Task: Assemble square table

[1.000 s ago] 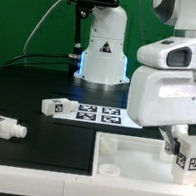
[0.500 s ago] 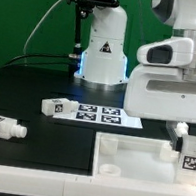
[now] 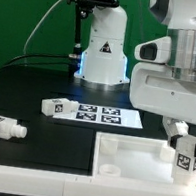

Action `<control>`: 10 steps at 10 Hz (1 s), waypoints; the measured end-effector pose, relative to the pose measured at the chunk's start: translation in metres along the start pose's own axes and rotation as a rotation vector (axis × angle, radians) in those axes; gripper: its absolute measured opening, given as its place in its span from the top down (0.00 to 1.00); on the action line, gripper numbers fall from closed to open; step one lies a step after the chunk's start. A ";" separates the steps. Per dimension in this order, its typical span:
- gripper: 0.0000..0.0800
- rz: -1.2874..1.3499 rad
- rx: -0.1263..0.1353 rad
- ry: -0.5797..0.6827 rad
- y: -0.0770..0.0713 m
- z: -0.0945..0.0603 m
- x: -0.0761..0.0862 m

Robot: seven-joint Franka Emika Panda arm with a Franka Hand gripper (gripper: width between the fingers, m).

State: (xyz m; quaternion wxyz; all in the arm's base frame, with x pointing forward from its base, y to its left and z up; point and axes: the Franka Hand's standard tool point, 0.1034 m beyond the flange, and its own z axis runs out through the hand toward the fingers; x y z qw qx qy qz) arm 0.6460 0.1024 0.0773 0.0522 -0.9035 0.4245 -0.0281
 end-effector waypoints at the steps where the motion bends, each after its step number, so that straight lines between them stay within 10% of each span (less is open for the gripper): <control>1: 0.64 0.054 0.000 -0.004 0.001 0.000 0.000; 6: 0.64 0.863 0.046 -0.058 0.002 -0.001 -0.008; 10: 0.54 1.005 0.054 -0.068 0.003 0.001 -0.009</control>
Offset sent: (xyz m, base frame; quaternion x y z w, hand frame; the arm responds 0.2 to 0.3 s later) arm -0.0114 -0.0112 -0.0008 0.0196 0.0006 0.4018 0.9155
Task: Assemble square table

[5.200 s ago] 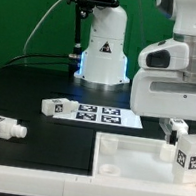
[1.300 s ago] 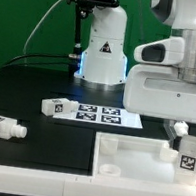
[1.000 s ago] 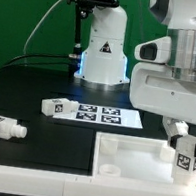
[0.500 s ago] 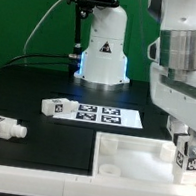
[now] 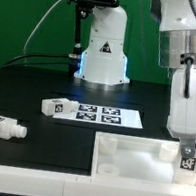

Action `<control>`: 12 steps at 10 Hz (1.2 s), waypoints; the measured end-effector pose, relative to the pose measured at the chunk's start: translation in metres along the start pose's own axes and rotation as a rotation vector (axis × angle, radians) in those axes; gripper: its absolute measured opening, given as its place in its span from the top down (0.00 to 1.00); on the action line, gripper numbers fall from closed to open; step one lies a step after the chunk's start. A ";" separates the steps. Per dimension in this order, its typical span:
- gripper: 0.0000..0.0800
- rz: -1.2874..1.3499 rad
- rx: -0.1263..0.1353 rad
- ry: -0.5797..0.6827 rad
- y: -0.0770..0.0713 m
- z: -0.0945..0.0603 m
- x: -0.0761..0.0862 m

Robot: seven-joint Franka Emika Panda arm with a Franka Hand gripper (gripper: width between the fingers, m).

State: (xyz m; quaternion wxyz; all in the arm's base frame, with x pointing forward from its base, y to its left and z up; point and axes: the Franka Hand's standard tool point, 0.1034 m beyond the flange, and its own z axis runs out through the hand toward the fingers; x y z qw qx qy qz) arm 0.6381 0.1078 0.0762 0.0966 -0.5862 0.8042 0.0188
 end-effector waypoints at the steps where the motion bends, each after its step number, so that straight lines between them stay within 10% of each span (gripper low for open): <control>1: 0.32 -0.014 0.000 0.000 0.000 0.000 0.000; 5: 0.19 -0.105 0.014 -0.040 0.009 -0.040 -0.004; 12: 0.19 -0.160 0.007 -0.036 0.012 -0.034 -0.004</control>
Offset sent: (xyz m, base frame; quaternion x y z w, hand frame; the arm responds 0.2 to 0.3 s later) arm -0.0349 0.0004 0.0515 -0.0007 -0.0431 -0.0297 0.9986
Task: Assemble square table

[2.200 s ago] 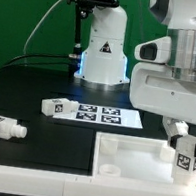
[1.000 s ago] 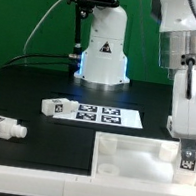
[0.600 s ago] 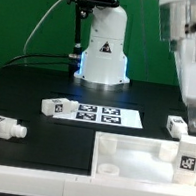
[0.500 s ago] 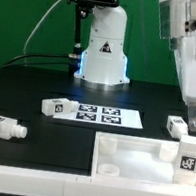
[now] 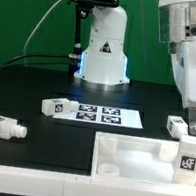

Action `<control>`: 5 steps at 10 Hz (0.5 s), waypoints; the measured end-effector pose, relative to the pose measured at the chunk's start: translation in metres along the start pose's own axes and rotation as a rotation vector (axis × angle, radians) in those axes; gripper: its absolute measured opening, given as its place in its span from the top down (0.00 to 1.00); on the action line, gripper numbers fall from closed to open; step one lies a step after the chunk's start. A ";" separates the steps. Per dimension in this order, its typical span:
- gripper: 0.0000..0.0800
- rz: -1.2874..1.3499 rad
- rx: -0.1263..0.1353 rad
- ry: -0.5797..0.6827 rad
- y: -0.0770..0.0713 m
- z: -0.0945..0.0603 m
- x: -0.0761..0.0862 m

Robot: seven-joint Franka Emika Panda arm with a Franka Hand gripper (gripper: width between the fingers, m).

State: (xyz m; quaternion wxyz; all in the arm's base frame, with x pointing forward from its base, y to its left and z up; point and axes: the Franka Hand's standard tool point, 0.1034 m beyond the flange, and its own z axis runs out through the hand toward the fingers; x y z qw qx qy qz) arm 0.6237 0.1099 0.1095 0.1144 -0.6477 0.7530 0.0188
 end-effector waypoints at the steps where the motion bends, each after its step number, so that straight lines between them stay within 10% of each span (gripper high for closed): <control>1: 0.19 -0.095 -0.012 -0.003 0.012 -0.002 -0.005; 3: 0.19 -0.198 -0.067 -0.016 0.034 -0.005 -0.019; 5: 0.19 -0.358 -0.061 -0.014 0.023 -0.009 -0.024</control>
Offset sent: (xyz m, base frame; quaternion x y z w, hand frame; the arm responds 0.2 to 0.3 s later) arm 0.0321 0.0008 0.0285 -0.0247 0.0866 -0.0917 0.9917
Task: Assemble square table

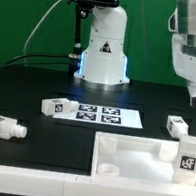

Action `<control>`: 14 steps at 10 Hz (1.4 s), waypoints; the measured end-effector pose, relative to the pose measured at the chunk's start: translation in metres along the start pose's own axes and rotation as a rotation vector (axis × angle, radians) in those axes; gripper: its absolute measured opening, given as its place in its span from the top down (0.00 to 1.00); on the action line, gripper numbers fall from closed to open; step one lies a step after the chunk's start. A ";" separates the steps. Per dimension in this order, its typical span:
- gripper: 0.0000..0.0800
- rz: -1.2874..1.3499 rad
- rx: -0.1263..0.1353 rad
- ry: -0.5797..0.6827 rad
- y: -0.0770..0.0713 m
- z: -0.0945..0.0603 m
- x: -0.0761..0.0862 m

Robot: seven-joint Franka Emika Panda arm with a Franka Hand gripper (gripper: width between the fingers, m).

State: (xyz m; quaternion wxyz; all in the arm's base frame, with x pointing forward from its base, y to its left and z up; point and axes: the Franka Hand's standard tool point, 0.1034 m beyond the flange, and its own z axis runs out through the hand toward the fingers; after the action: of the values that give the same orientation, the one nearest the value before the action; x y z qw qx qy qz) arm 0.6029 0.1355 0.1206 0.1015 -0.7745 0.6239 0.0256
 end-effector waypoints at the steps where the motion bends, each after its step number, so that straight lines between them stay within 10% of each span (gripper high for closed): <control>1: 0.19 -0.065 -0.003 0.000 0.001 0.001 0.000; 7: 0.19 -0.584 -0.102 0.032 0.064 0.027 -0.046; 11: 0.19 -0.896 -0.115 0.013 0.067 0.028 -0.043; 14: 0.19 -1.154 -0.177 -0.035 0.101 0.039 -0.046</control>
Offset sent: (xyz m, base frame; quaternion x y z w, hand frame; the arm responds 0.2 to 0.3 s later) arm -0.0564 0.0263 -0.0175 -0.0244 -0.0569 -0.1825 0.9813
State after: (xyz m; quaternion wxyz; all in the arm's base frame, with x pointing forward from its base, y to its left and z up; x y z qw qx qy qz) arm 0.4983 0.1671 0.0770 0.0441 -0.9940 0.0949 0.0309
